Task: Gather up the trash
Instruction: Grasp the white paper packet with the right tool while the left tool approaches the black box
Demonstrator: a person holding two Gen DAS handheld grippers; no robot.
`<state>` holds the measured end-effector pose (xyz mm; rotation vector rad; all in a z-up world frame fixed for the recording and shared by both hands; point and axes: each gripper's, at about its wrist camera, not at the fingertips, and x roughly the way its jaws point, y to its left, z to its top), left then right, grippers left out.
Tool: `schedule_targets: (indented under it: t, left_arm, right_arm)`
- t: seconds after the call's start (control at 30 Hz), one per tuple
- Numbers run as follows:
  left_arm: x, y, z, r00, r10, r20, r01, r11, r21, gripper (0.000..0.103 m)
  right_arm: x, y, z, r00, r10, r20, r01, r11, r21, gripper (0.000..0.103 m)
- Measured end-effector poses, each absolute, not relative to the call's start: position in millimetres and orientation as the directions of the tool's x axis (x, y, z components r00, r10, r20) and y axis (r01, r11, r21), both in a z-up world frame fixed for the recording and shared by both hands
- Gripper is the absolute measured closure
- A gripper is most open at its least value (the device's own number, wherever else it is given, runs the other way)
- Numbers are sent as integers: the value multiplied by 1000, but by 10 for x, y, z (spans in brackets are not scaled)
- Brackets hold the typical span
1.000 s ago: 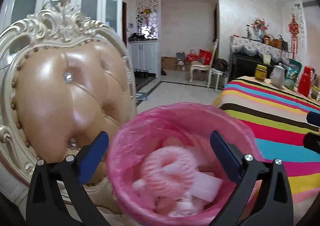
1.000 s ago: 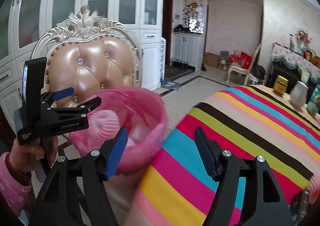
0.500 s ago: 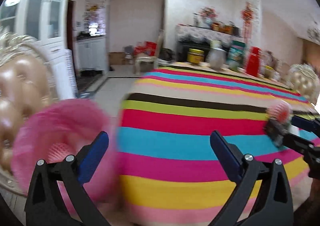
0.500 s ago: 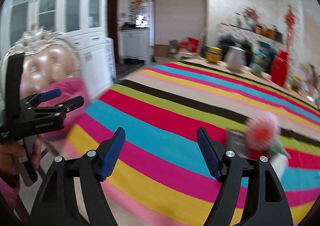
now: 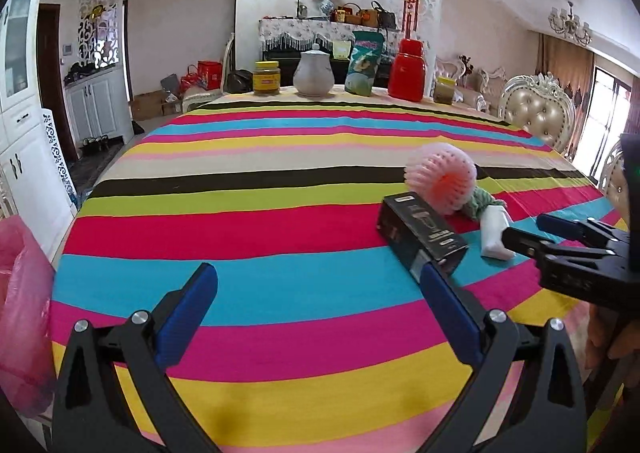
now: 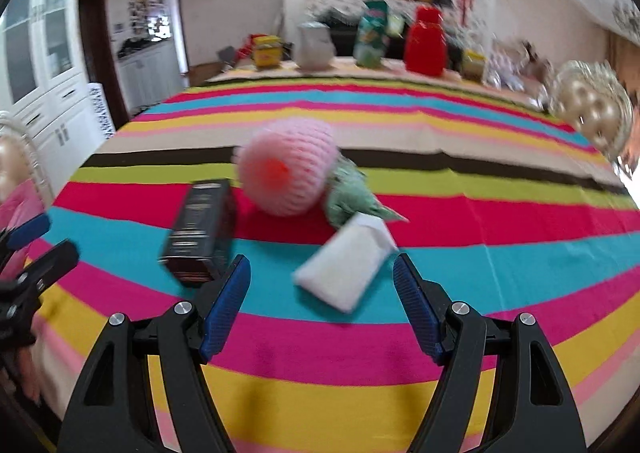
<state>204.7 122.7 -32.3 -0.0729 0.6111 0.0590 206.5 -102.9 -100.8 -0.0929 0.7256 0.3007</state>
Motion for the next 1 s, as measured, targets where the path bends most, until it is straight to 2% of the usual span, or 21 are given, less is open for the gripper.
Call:
schedule_targets:
  t: [0.83,0.87,1.0]
  left_arm:
    - [2198,1082,-368,788,51,-614,-69,998,-6,5]
    - [2199,1074,-367,788,52,-614,-68,998,-3,5]
    - [2182,1047,-363,788,49,-614,-62,998,0,5]
  right_arm:
    - [2594,-963,-1223,615,158,-773,-200,979,41,33]
    - [2594,-979,-1228,614,156,-773,-195,980,42,34]
    - [2582,-1018,-1249,602,152,-784,-199,979,36,51]
